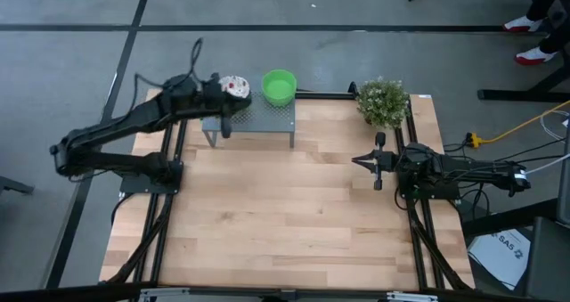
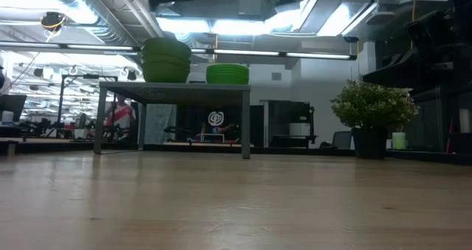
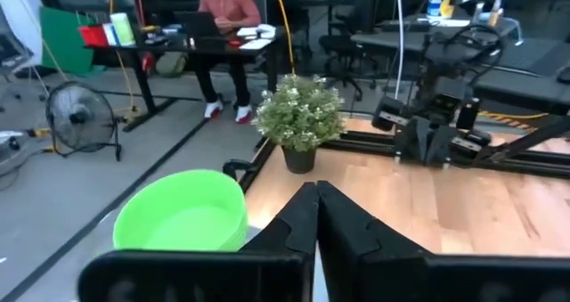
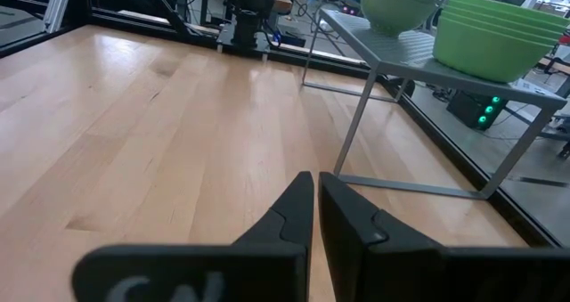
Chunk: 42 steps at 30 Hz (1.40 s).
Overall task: Pick & Place Mini bowls
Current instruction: Return to Home Position
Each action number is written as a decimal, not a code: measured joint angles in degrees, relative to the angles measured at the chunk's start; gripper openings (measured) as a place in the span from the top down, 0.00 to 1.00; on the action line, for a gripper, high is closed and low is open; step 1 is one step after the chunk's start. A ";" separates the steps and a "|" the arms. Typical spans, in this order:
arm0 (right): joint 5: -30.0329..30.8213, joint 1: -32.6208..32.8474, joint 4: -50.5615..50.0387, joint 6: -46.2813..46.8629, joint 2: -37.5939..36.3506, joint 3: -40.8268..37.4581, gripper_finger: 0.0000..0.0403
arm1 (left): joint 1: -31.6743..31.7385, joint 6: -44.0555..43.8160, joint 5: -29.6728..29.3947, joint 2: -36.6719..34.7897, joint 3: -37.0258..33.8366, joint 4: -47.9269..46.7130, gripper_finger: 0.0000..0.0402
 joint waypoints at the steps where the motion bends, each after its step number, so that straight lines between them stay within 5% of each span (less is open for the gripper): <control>1: 0.02 0.00 0.00 0.00 -0.01 0.02 0.94 | 0.00 -0.02 -0.51 -1.94 -1.53 -0.04 0.99; 8: 0.01 0.00 0.00 0.00 0.00 0.02 0.94 | 0.00 -1.08 -6.45 -15.27 -13.21 -0.21 0.99; 18: 0.02 0.00 0.00 0.00 0.00 0.02 0.94 | -1.29 -19.49 -6.87 -29.08 -29.16 9.51 0.97; 28: 0.00 0.00 0.00 0.00 -0.01 0.02 0.94 | -3.80 -20.43 -5.66 -36.26 -38.55 16.14 0.97; 42: 0.02 0.00 0.00 0.00 0.00 0.00 0.94 | -13.29 -8.24 -5.55 -38.86 -42.67 16.08 0.97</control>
